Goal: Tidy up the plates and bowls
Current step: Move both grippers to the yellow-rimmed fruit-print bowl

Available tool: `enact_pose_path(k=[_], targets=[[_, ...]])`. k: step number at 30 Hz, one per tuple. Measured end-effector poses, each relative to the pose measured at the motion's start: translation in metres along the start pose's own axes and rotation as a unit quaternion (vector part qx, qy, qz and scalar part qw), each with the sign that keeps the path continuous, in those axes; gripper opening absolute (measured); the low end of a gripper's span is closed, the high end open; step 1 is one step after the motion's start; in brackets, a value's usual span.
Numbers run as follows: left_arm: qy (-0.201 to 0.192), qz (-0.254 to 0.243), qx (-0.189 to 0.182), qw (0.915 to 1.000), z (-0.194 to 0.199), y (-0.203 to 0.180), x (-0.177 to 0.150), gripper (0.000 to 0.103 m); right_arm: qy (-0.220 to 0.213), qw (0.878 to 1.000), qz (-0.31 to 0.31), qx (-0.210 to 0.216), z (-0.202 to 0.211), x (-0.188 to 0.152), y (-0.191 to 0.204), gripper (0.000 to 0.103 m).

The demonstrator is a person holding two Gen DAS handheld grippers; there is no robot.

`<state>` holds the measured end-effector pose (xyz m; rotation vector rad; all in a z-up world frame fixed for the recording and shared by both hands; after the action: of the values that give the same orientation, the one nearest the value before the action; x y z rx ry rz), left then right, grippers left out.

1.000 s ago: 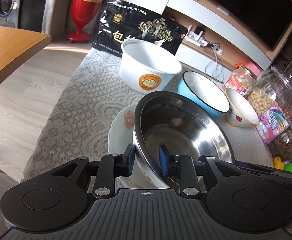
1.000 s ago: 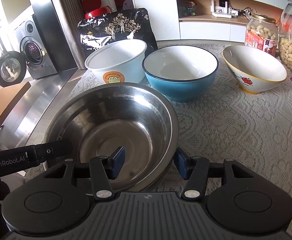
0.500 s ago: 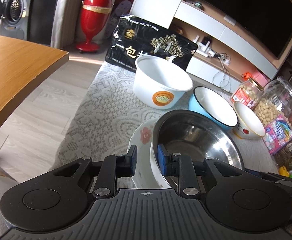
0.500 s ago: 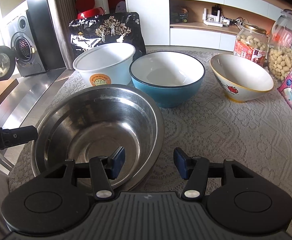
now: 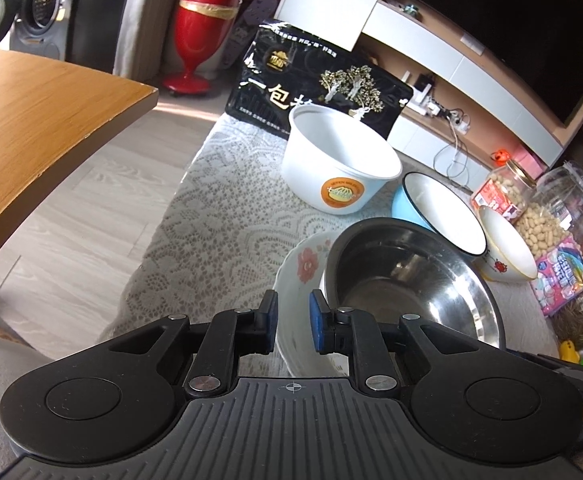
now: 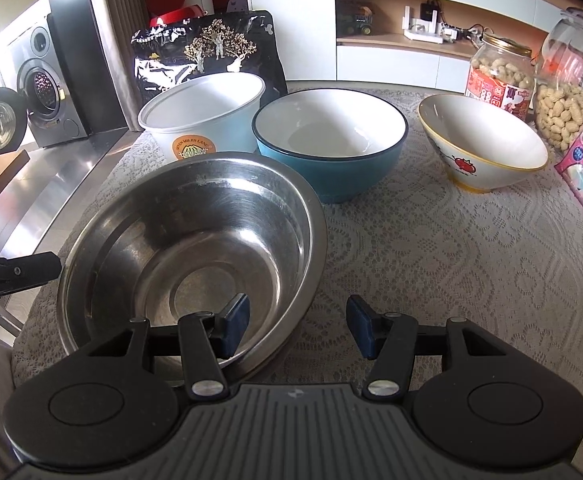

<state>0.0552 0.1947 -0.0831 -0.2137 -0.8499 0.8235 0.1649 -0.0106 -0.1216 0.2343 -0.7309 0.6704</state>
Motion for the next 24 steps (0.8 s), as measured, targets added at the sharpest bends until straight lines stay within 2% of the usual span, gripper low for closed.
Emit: enact_pose_path(k=[3,7,11,14,16,21,24], targets=[[-0.008,0.003,-0.018,0.9998,0.006,-0.006,0.001,0.019,0.002,1.000,-0.004,0.002,-0.001,-0.002,-0.003,0.055],[-0.021,-0.016,-0.018,0.9995,0.014,-0.021,0.003,0.019,-0.014,0.999,-0.017,0.026,0.007,-0.002,-0.008,0.055],[-0.017,-0.057,-0.016,0.9981,0.017,-0.048,-0.001,0.019,-0.035,0.997,-0.039,0.058,0.021,-0.005,-0.021,0.055],[0.000,-0.107,-0.022,0.9940,0.012,-0.082,-0.010,0.019,-0.052,0.995,-0.058,0.067,0.031,-0.009,-0.042,0.057],[0.012,-0.148,-0.040,0.9881,0.007,-0.111,-0.016,0.019,-0.063,0.991,-0.079,0.086,0.039,-0.011,-0.062,0.058],[0.021,-0.254,-0.116,0.9600,-0.022,-0.196,-0.020,0.021,-0.108,0.987,-0.115,0.022,0.061,-0.011,-0.125,0.058],[0.015,-0.295,-0.110,0.9490,-0.053,-0.239,-0.018,0.022,-0.124,0.982,-0.142,-0.016,0.066,-0.013,-0.169,0.058]])
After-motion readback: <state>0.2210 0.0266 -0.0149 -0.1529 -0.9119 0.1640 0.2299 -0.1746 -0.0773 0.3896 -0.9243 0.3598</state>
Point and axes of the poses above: each gripper's, at about its wrist camera, not at the fingertips, and z roughly against the way its jaws point, y to its left, x to its top, the point moved 3 cm from there along -z, roughly the way its jaws point, and after that the axes turned 10 degrees about z, right-handed, at the moved point
